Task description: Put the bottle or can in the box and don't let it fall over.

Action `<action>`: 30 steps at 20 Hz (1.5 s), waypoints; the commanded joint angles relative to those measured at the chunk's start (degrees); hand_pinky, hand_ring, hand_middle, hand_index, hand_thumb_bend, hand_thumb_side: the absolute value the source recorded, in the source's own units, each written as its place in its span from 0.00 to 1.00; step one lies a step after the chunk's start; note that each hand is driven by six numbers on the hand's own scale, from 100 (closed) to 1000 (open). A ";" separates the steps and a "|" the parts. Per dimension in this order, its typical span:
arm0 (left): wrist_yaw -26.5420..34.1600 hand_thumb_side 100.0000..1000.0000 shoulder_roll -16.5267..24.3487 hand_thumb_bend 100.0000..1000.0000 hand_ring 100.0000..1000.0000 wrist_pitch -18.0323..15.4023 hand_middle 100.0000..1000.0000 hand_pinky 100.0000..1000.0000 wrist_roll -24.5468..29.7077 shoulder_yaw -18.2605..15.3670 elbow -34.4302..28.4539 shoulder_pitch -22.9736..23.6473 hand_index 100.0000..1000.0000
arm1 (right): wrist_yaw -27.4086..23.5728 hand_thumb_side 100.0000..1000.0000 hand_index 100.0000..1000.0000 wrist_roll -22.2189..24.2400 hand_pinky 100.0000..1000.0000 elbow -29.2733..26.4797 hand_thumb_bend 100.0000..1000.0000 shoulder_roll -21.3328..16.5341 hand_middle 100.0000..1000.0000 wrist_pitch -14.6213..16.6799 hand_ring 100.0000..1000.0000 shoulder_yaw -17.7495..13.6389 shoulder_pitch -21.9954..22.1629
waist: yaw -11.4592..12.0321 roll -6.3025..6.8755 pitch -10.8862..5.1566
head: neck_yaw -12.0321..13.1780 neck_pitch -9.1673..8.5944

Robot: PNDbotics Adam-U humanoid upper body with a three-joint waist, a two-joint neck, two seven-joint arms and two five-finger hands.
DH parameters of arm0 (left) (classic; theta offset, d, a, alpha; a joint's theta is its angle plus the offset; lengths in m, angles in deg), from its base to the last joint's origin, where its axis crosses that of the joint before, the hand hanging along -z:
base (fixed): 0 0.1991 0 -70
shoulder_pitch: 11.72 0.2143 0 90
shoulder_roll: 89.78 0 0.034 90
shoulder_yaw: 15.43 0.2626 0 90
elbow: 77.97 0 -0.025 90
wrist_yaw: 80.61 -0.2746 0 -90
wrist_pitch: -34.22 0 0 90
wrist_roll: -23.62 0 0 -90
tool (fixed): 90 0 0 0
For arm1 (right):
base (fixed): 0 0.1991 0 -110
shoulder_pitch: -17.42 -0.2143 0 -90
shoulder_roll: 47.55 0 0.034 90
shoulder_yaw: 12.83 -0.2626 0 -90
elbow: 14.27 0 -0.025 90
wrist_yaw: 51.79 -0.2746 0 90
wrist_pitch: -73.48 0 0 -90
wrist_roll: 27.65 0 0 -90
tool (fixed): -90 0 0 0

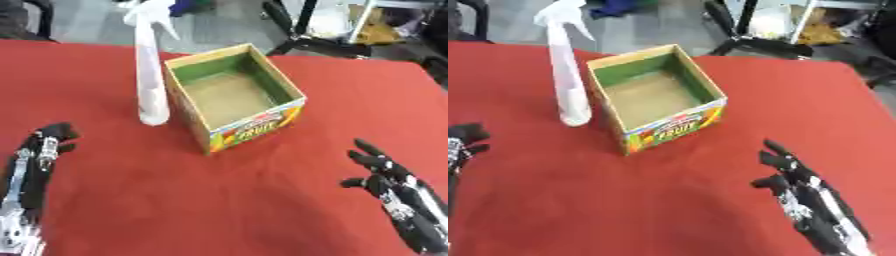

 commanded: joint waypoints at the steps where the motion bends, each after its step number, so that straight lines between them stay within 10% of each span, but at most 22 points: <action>1: 0.27 0.80 0.55 0.00 0.76 0.00 0.55 0.75 -0.28 -0.18 -0.74 -0.32 0.72 | 0.23 0.44 0.76 0.01 0.67 -0.58 0.00 -0.24 1.00 0.08 1.00 -0.18 -0.05 | 0.05 0.26 -0.72 | -0.10 -0.49; 16: 0.16 0.79 2.59 0.00 0.76 -0.18 0.55 0.75 -0.89 -0.85 -2.22 -0.55 0.72 | 0.27 0.45 0.76 -0.03 0.67 -0.55 0.00 -0.31 1.00 0.10 1.00 -0.32 -0.09 | -0.01 0.44 -0.85 | -0.28 -0.50; 30: 1.12 0.59 36.76 0.03 0.73 0.33 0.57 0.73 -3.87 -2.75 -12.76 -12.07 0.75 | 0.49 0.45 0.76 0.07 0.67 -0.28 0.00 -1.54 1.00 0.01 1.00 -0.20 0.41 | -1.35 2.15 -2.14 | -0.70 0.35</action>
